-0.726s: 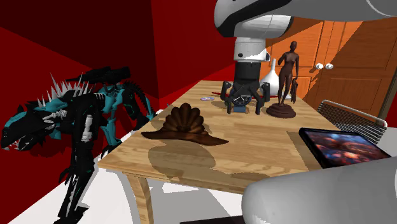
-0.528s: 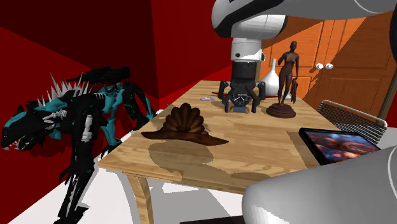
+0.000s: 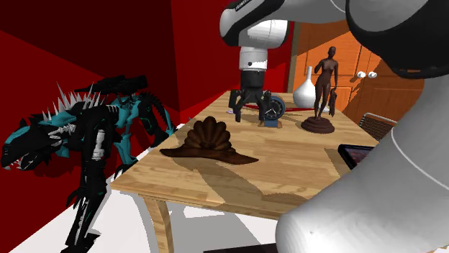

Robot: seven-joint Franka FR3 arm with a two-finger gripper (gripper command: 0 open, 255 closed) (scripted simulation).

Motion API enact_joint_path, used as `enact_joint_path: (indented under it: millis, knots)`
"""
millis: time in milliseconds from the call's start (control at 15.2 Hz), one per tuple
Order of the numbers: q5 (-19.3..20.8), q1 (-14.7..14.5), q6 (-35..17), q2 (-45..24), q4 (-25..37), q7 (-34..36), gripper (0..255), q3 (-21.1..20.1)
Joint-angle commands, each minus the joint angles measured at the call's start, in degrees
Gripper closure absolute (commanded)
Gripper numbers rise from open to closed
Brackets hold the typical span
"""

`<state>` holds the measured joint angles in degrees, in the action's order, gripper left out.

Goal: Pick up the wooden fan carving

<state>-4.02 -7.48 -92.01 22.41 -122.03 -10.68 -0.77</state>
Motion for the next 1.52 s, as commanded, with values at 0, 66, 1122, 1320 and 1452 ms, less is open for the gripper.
enact_joint_path:
  millis: [0, 66, 1122, 1320, 1452]
  knots:
    - [-0.3, -1.5, -1.0, -5.2, 3.6, -4.3, 0, -0.3]
    - [-0.4, -2.2, -0.9, -7.3, 5.5, -6.2, 0, -0.5]
    - [-1.0, -5.9, -5.2, -19.8, 12.2, -17.8, 0, -3.0]
    - [-1.0, -5.9, -5.3, -19.8, 12.1, -17.8, 255, -3.0]
    - [-1.0, -5.9, -5.3, -19.8, 12.1, -17.8, 255, -3.0]
